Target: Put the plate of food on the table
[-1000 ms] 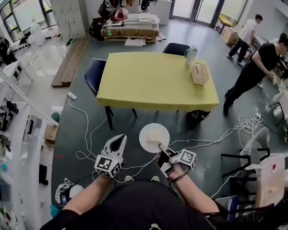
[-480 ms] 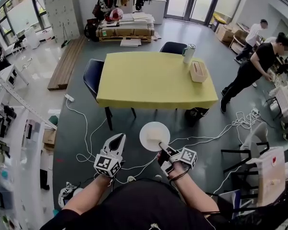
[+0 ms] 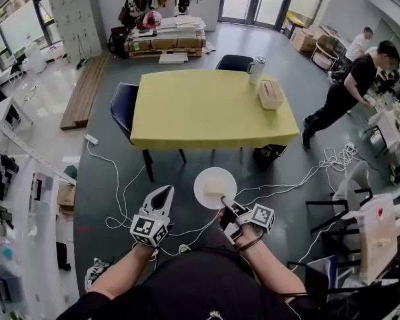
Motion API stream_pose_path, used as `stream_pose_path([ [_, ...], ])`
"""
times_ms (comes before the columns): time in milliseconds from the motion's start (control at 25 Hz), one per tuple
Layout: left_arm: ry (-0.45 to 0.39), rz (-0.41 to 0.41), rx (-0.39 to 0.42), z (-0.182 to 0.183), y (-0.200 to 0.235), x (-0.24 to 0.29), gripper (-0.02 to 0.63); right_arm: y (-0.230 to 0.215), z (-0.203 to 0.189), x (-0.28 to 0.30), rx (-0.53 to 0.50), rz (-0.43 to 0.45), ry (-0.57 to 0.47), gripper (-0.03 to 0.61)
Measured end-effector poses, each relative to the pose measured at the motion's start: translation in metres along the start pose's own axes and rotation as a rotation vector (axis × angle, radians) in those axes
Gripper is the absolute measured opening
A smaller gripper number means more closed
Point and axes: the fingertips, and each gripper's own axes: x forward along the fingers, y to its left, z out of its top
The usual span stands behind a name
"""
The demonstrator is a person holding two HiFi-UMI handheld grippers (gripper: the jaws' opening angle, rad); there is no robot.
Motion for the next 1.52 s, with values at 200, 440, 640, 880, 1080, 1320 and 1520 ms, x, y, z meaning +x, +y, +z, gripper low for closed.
stream_pose_path([
  [200,0.003,-0.005,-0.010,0.001,0.005,0.014,0.008,0.000,0.010,0.008,0.006,-0.005,-0.003,0.031],
  [440,0.013,0.014,-0.012,-0.003,0.016,0.042,0.008,-0.004,0.034,0.025,0.012,-0.006,0.012,0.031],
  [640,0.016,0.037,-0.014,0.002,0.028,0.074,0.008,0.001,0.062,0.048,0.010,0.003,0.037,0.031],
  [880,0.013,0.074,-0.019,0.009,0.042,0.117,0.008,0.005,0.099,0.072,0.007,0.012,0.062,0.031],
  [1080,0.013,0.106,-0.025,0.013,0.045,0.150,0.008,0.007,0.130,0.085,0.011,0.017,0.086,0.031],
  [1320,0.016,0.142,-0.023,0.012,0.044,0.182,0.008,0.008,0.164,0.097,0.009,0.020,0.122,0.031],
  [1520,0.014,0.171,-0.025,0.012,0.044,0.206,0.008,0.005,0.188,0.108,0.007,0.020,0.153,0.031],
])
